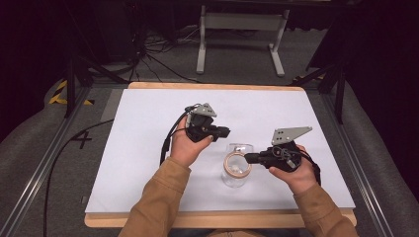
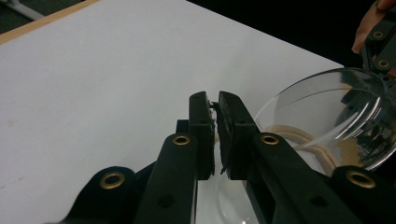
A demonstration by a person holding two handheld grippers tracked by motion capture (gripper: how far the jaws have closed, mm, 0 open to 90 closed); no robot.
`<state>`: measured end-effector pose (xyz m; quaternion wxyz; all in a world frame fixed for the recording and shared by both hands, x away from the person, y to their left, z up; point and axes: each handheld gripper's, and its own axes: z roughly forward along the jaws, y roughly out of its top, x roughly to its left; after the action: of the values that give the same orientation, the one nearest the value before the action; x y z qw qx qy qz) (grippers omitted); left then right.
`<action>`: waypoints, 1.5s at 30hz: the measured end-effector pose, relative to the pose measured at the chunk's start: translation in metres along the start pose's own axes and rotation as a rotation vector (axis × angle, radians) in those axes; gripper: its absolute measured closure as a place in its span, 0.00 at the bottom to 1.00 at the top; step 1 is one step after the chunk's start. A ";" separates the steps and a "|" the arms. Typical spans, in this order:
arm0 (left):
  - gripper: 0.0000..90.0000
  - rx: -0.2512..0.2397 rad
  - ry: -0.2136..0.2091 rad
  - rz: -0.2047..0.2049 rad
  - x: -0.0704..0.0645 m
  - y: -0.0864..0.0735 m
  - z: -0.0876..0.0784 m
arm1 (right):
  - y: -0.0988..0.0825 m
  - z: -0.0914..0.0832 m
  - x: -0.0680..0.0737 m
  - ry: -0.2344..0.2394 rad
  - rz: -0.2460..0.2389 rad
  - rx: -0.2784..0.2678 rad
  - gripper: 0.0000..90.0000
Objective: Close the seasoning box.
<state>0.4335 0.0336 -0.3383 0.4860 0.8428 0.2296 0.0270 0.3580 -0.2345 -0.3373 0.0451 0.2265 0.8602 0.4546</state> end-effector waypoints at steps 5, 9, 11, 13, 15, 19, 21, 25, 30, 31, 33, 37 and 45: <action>0.89 0.041 0.029 0.006 -0.001 0.000 -0.012 | 0.001 0.000 0.002 0.009 -0.006 0.026 1.00; 0.88 0.069 0.033 0.014 -0.001 -0.002 -0.024 | 0.001 0.001 0.004 0.013 -0.015 0.055 1.00; 0.87 0.082 0.028 0.007 0.000 -0.002 -0.030 | 0.000 0.002 0.005 0.016 -0.023 0.067 1.00; 0.87 0.087 0.026 0.000 0.002 -0.003 -0.036 | 0.000 0.001 0.006 0.018 -0.020 0.078 1.00; 0.87 0.100 0.026 -0.008 0.004 -0.004 -0.041 | 0.000 0.001 0.007 0.020 -0.025 0.087 1.00; 0.87 0.132 0.048 -0.011 0.008 -0.007 -0.048 | -0.001 0.001 0.008 0.025 -0.028 0.108 1.00; 0.86 0.130 0.054 -0.019 0.009 -0.008 -0.050 | -0.002 0.002 0.008 0.028 -0.028 0.118 1.00; 0.86 0.145 0.064 -0.021 0.013 -0.010 -0.056 | -0.004 0.003 0.009 0.034 -0.031 0.143 1.00; 0.86 0.149 0.069 -0.034 0.017 -0.012 -0.061 | -0.006 0.006 0.009 0.037 -0.039 0.182 1.00; 0.85 0.155 0.071 -0.035 0.017 -0.012 -0.062 | -0.006 0.007 0.009 0.041 -0.038 0.191 1.00; 0.85 0.150 0.068 -0.039 0.018 -0.013 -0.061 | -0.006 0.008 0.009 0.040 -0.039 0.196 1.00; 0.85 0.157 0.070 -0.051 0.019 -0.014 -0.063 | -0.007 0.011 0.011 0.052 -0.042 0.230 1.00; 0.82 0.170 0.074 -0.049 0.021 -0.015 -0.062 | -0.008 0.015 0.013 0.066 -0.044 0.277 1.00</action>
<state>0.4300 0.0982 -0.3221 0.4044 0.8736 0.2695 0.0265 0.3478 -0.2216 -0.3511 -0.0049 0.1966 0.9205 0.3376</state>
